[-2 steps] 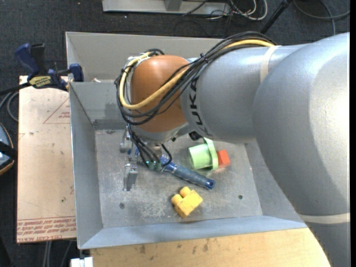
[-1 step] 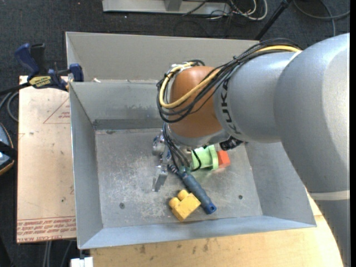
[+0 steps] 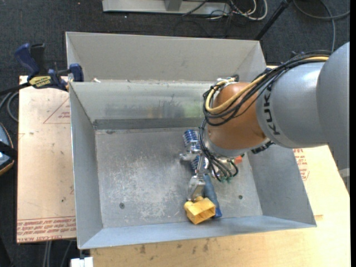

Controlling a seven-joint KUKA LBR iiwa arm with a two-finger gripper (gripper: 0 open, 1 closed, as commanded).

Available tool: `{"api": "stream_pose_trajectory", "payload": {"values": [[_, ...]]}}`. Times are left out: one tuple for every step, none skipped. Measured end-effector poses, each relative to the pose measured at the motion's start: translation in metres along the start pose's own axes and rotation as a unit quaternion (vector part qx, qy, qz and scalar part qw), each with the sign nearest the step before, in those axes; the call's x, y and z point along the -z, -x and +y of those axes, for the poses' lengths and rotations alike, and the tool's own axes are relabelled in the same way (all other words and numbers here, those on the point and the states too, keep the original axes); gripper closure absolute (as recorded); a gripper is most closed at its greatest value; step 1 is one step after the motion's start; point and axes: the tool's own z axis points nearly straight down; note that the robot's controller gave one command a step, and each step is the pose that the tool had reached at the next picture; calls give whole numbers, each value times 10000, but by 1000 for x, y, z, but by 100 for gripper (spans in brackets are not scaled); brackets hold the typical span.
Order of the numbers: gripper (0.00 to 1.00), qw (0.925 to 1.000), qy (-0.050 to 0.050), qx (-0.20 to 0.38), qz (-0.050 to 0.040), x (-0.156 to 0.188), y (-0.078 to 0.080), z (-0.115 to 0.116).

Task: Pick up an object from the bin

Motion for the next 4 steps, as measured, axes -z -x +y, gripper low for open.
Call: {"api": "stream_pose_trajectory", "payload": {"values": [[0,9908,-37,1352,41,24,-39,-41],[0,9949,-3,1009,56,-2,-23,-97],[0,9502,95,3114,83,3,1,-175],[0,9563,12,2923,80,22,-6,-179]]}}
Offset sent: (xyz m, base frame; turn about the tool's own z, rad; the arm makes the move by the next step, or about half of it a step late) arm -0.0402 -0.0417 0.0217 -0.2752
